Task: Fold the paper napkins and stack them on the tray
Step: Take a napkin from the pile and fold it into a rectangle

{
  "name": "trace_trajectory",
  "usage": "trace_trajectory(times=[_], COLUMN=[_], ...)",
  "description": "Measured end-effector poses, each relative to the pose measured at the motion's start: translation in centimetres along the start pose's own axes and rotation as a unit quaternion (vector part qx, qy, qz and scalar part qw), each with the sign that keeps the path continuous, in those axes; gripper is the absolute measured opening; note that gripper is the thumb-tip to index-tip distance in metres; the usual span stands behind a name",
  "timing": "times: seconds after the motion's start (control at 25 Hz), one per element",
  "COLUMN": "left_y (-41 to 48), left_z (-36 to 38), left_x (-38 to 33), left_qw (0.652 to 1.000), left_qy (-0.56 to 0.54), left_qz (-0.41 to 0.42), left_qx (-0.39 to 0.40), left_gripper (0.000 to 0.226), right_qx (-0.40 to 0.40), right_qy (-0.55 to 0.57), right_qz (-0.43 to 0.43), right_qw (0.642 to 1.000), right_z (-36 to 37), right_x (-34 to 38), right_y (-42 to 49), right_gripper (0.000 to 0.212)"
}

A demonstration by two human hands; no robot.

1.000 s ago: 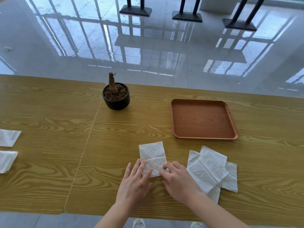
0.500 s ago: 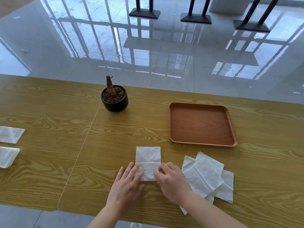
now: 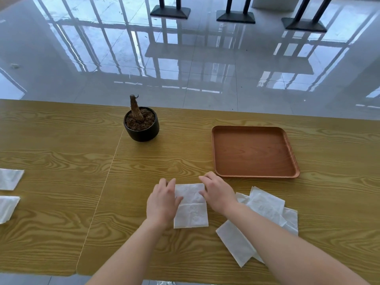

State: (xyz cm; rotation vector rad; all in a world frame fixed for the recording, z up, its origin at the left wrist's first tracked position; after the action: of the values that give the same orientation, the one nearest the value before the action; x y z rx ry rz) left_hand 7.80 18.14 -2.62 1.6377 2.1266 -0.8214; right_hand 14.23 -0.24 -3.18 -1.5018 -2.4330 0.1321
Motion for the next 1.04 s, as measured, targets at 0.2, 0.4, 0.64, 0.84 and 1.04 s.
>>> trace_trajectory(times=[0.2, 0.4, 0.64, 0.84, 1.04], left_y=[2.2, 2.5, 2.4, 1.0, -1.6], left_z=[0.2, 0.3, 0.2, 0.2, 0.5], left_x=[0.5, 0.5, 0.0, -0.3, 0.9], left_qw=[0.997, 0.999, 0.984, 0.955, 0.968], left_qy=[0.046, -0.022, -0.174, -0.294, -0.248], left_qz=[-0.003, -0.010, -0.045, -0.047, 0.025], left_qx=[0.055, 0.032, 0.015, -0.011, -0.027], left_gripper=[0.058, 0.049, 0.045, 0.024, 0.019], right_qx=[0.031, 0.055, 0.037, 0.049, 0.032], right_qy=[-0.037, 0.000, 0.071, 0.164, 0.097], right_qz=[-0.012, 0.020, 0.013, 0.049, -0.012], right_qw=[0.999, 0.998, 0.997, 0.984, 0.995], right_z=[0.4, 0.1, -0.1, -0.4, 0.1], right_x=[0.4, 0.4, 0.2, 0.1, 0.8], right_y=[0.7, 1.1, 0.6, -0.5, -3.2], right_gripper=[0.042, 0.015, 0.026, 0.036, 0.015])
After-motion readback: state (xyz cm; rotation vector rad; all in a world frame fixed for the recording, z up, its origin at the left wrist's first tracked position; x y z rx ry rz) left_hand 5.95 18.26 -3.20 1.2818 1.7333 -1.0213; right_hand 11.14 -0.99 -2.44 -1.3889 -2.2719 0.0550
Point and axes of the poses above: each hand's wrist, its own y-axis towards the middle knuckle, its own z-axis out of the palm, x = y × z, the point moved 1 cm from there along y, towards the middle knuckle, and after that the axes turned 15 degrees about -y, right-handed, at the moved point
